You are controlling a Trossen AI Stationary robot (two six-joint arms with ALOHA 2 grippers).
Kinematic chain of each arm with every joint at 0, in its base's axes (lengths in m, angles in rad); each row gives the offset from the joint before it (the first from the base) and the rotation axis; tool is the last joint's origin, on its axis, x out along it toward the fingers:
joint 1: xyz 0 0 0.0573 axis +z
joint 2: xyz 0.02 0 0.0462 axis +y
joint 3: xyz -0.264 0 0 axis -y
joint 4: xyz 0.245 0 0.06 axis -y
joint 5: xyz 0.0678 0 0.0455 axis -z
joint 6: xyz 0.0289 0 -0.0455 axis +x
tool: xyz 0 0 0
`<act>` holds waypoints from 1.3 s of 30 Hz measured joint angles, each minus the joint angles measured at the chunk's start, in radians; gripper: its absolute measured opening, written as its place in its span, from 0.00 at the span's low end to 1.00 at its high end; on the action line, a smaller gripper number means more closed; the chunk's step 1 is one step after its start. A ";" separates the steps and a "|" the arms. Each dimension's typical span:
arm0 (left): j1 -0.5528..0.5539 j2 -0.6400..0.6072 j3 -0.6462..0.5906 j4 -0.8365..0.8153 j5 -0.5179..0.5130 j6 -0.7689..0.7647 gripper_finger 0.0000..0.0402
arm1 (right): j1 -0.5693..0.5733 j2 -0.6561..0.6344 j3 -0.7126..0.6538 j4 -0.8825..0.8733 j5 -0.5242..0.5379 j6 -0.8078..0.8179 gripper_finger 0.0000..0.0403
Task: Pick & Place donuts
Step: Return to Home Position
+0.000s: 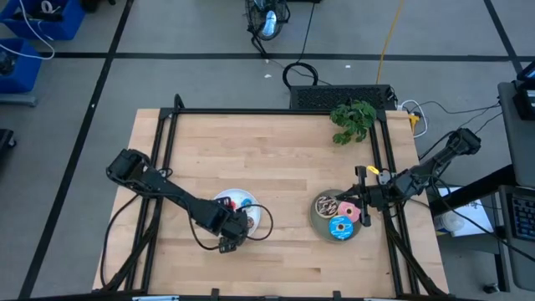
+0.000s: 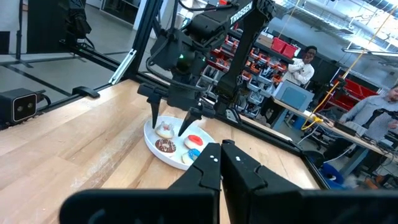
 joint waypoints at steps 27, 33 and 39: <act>-0.061 -0.192 0.844 -0.663 -0.728 0.332 0.03 | 0.000 0.000 0.000 0.002 0.003 -0.046 0.00; -0.070 -0.584 0.374 -0.278 -0.795 0.370 0.01 | 0.000 0.000 0.000 0.009 0.002 -0.045 0.00; -0.004 -0.983 -0.299 0.577 -0.510 0.764 0.02 | 0.000 0.000 0.000 0.061 0.000 -0.050 0.00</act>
